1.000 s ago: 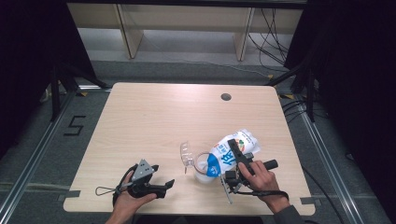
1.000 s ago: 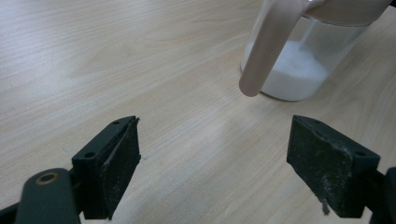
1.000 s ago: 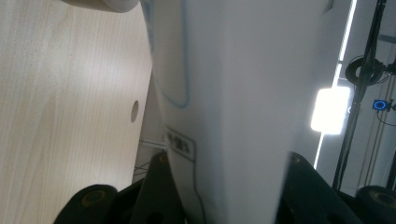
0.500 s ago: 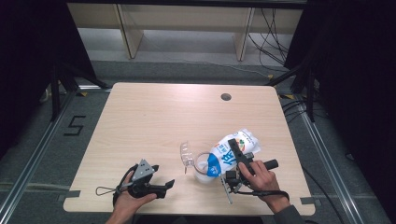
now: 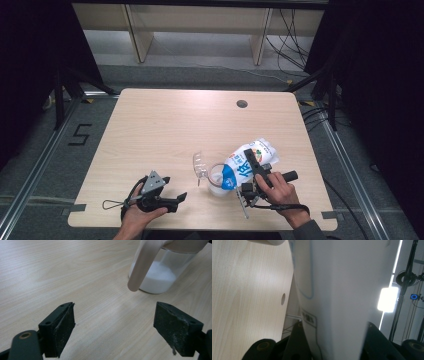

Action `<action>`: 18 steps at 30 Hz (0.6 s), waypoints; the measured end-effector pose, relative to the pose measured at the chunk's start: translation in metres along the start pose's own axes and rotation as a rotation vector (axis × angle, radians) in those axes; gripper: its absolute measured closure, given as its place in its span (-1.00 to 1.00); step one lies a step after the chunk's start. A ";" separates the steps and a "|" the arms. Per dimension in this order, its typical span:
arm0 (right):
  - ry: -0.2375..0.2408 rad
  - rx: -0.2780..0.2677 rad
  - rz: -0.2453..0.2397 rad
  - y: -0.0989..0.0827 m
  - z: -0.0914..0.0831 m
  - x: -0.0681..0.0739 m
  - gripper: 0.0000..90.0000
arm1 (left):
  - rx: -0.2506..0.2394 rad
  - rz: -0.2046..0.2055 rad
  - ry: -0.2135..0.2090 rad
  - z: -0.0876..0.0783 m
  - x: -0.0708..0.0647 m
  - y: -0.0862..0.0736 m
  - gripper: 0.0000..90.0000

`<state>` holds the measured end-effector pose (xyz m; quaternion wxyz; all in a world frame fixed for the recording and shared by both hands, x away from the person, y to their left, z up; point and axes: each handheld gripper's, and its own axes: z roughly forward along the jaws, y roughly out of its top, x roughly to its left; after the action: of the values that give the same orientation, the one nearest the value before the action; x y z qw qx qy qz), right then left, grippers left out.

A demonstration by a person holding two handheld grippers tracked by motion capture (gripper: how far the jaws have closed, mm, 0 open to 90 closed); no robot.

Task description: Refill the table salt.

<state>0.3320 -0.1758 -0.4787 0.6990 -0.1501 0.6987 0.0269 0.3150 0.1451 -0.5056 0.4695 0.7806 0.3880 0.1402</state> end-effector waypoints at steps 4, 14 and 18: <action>-0.009 -0.007 -0.024 0.000 0.000 -0.002 0.67 | -0.006 -0.005 -0.003 0.000 0.000 0.000 -0.63; 0.000 0.003 -0.001 0.000 0.000 0.001 0.68 | 0.005 0.003 0.001 0.000 0.000 0.000 -0.63; -0.001 -0.009 -0.002 0.000 0.000 0.001 0.68 | 0.001 0.000 -0.002 0.000 0.000 0.000 -0.63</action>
<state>0.3318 -0.1755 -0.4793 0.6987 -0.1538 0.6981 0.0296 0.3149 0.1450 -0.5054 0.4694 0.7810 0.3877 0.1391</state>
